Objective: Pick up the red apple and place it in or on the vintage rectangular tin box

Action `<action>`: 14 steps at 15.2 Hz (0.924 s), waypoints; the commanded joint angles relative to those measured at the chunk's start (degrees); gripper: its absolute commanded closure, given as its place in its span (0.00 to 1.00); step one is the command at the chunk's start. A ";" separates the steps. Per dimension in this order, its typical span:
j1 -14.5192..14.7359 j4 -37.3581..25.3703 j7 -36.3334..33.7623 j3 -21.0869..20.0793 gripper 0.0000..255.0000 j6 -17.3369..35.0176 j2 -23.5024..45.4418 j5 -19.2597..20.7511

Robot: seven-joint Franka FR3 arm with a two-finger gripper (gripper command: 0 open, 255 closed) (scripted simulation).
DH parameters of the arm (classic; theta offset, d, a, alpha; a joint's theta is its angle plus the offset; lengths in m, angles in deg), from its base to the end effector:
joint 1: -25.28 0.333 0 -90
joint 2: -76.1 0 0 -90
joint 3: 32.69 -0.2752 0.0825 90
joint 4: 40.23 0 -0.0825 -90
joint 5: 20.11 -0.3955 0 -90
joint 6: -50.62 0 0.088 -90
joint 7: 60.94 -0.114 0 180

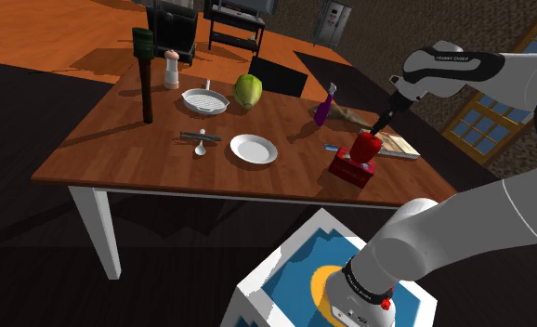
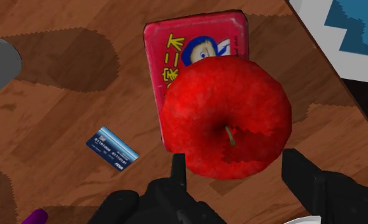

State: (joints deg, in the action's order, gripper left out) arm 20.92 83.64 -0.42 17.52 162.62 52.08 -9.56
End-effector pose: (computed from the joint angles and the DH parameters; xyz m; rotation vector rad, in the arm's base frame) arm 0.2650 -0.4296 0.4595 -3.1012 -0.3108 -0.2570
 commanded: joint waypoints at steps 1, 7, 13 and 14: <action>0.00 0.00 0.00 0.00 0.00 0.00 0.00 0.00; -0.41 -4.85 -0.29 -1.50 0.00 -5.86 -1.13 0.15; -0.45 -6.24 -0.30 -1.81 0.00 -7.38 -1.28 0.11; -0.45 -6.24 -0.30 -1.81 0.00 -7.38 -1.28 0.11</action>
State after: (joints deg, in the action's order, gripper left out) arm 20.47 77.42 -0.72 15.72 155.26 50.80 -9.46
